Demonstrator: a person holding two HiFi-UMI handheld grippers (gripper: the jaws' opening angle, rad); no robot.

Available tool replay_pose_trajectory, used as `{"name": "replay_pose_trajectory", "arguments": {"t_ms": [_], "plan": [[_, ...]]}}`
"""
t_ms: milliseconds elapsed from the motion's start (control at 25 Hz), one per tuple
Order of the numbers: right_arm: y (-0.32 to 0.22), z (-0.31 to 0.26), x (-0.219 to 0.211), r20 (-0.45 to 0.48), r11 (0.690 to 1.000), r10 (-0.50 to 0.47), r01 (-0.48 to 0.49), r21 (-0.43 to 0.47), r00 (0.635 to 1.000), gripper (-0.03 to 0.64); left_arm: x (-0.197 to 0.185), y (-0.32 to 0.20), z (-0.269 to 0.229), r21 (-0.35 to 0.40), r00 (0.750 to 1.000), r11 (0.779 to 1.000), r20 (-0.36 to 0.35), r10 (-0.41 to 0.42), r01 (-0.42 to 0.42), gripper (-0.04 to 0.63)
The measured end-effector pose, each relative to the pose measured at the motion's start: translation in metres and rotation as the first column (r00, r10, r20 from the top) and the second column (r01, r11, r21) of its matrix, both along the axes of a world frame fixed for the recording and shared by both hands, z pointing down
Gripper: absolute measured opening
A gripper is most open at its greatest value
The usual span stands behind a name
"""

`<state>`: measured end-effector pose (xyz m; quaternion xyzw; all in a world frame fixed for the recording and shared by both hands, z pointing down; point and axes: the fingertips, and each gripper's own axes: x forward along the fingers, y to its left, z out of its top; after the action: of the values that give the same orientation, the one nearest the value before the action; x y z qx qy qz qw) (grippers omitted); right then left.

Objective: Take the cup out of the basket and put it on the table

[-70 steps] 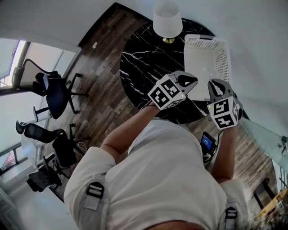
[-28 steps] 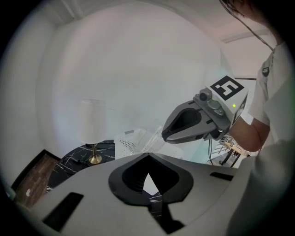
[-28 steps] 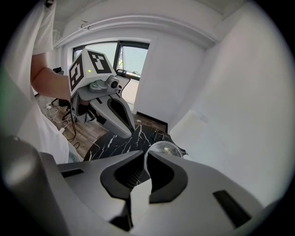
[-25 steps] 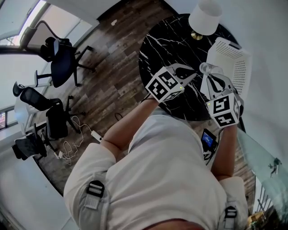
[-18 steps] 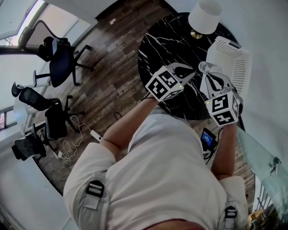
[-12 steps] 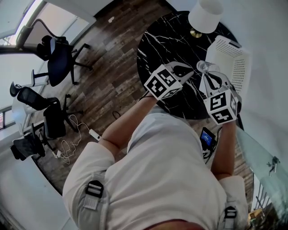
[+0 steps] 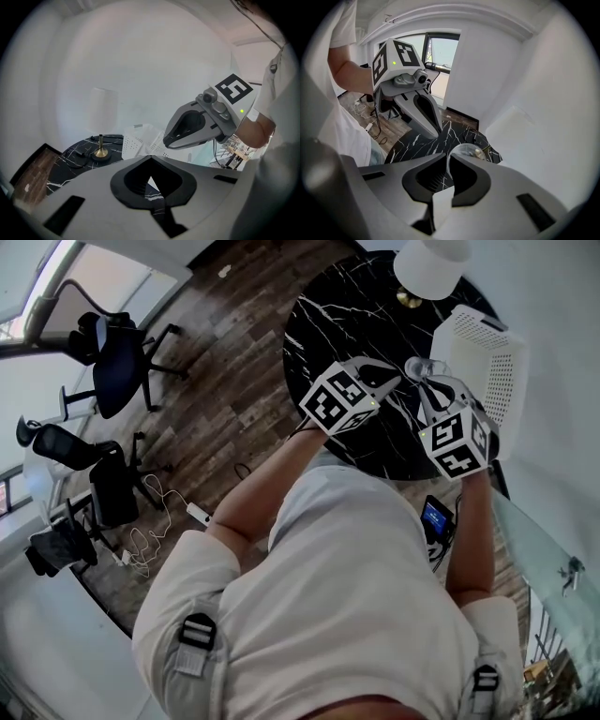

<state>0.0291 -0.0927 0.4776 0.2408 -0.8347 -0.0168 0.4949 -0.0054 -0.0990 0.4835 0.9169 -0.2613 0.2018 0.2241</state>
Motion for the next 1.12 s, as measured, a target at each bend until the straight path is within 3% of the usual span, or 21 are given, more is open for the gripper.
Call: {"name": "replay_pose_trajectory", "arguments": {"t_ms": [440, 1120], "plan": [[-0.012, 0.037, -0.016, -0.038, 0.998, -0.019, 0.017, -0.054, 0.999, 0.026, -0.008, -0.016, 0.025, -0.042, 1.000, 0.999, 0.007, 0.013, -0.012, 0.005], [-0.025, 0.091, -0.053, -0.078, 0.989, -0.074, 0.063, -0.132, 0.994, 0.026, -0.043, -0.040, 0.087, -0.167, 0.999, 0.986, 0.046, -0.011, 0.019, 0.005]]}}
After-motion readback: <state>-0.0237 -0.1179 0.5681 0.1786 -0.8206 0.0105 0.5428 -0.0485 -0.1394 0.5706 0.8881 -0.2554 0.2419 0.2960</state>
